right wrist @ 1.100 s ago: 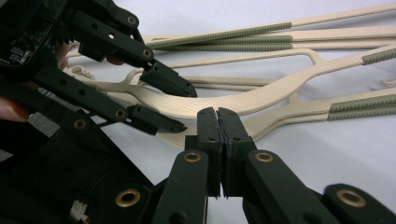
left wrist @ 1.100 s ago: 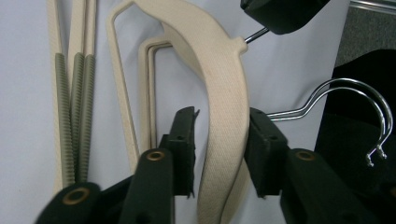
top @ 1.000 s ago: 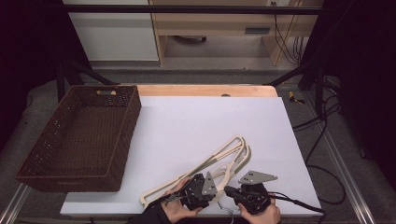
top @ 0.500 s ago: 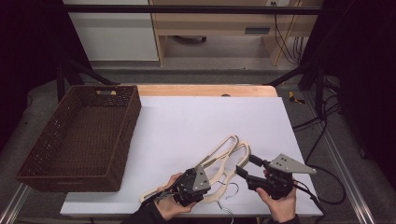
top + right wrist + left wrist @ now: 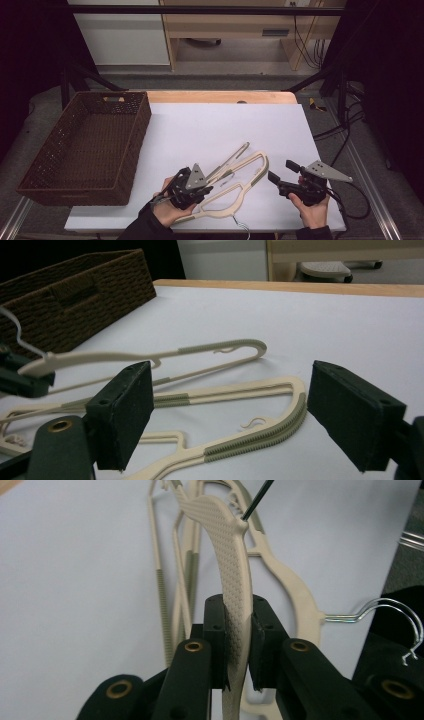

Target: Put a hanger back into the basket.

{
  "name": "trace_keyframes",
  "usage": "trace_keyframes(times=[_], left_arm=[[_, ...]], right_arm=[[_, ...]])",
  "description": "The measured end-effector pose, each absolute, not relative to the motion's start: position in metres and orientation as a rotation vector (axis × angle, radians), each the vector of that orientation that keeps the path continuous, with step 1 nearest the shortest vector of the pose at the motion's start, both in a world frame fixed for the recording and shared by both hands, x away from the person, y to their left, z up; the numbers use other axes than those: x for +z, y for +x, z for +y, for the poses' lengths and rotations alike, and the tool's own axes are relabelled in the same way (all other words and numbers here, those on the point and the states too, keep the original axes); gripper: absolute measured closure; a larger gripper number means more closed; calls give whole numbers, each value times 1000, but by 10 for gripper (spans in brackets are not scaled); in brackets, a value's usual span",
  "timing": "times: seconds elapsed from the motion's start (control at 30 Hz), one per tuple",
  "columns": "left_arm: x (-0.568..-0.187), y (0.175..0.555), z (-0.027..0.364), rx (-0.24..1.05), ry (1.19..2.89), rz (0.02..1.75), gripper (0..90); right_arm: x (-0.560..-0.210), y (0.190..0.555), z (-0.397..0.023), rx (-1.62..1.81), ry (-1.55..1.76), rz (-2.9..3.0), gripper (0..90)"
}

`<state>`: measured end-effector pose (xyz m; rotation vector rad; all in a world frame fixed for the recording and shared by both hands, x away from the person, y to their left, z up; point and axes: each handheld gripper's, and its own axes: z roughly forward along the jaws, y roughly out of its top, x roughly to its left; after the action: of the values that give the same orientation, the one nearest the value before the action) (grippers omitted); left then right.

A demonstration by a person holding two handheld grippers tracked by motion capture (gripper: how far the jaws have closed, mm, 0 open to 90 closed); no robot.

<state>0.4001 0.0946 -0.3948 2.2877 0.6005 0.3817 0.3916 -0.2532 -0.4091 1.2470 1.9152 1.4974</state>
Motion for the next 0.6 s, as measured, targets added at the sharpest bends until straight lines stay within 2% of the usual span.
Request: trace_keyframes(times=[0.2,0.4,0.6], left_arm=[[-387,416,120,481,2221,717,856],[-386,426,139,483,2169,766,860],[-368,420,152,496,2091,756,860]], right_arm=[[-414,393,-254,1479,1255,1930,154],[-416,393,-253,1473,1262,1933,135],[-417,393,-252,1468,1244,1937,102]])
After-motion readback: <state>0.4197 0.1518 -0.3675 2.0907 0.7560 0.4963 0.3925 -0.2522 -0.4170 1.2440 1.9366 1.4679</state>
